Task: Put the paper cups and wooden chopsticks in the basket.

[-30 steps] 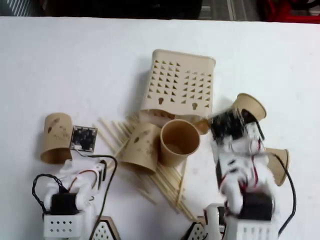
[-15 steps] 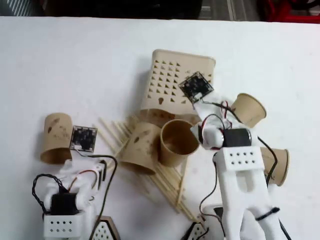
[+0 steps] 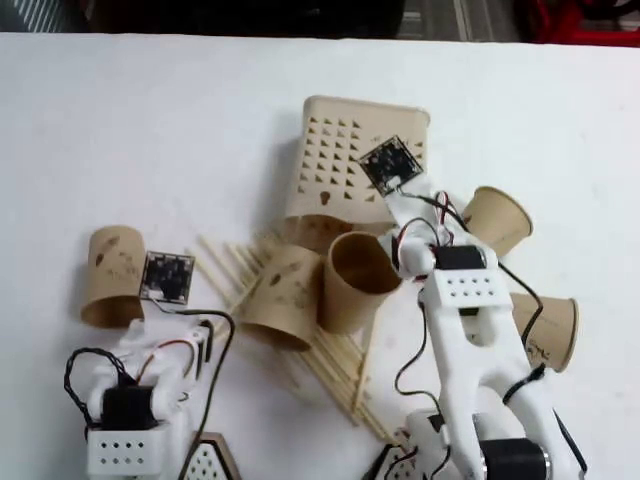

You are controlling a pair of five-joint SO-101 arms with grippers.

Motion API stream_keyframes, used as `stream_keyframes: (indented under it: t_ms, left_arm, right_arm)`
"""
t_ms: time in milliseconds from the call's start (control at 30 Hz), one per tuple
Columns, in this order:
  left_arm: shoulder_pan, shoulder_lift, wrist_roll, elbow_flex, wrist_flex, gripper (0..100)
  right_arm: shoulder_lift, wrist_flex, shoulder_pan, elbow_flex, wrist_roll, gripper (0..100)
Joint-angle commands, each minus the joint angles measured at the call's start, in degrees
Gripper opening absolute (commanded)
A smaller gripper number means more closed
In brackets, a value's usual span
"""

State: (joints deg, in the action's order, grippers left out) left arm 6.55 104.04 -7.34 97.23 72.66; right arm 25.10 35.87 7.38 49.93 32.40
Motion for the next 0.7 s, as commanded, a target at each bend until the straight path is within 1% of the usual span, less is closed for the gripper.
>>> stream_keyframes:
  t_ms: [0,100,300,500,667]
  left_arm:
    - [0.2,0.2,0.2,-0.3,0.4,16]
    - [0.2,0.2,0.2,-0.3,0.4,16]
    - [0.2,0.2,0.2,-0.3,0.4,16]
    - [0.2,0.2,0.2,-0.3,0.4,16]
    - [0.2,0.2,0.2,-0.3,0.4,16]
  right_arm:
    - [0.4,-1.5,-0.2,-0.6,0.3,5.2]
    - [3.6,-0.8,-0.2,-1.7,0.0,1.8]
    - [9.6,0.1,-0.2,-3.4,-0.6,1.9]
    - [9.9,8.3,-1.7,-14.6,-5.5,1.9]
    - [9.9,16.0,-0.8,-24.2,-6.2,1.9]
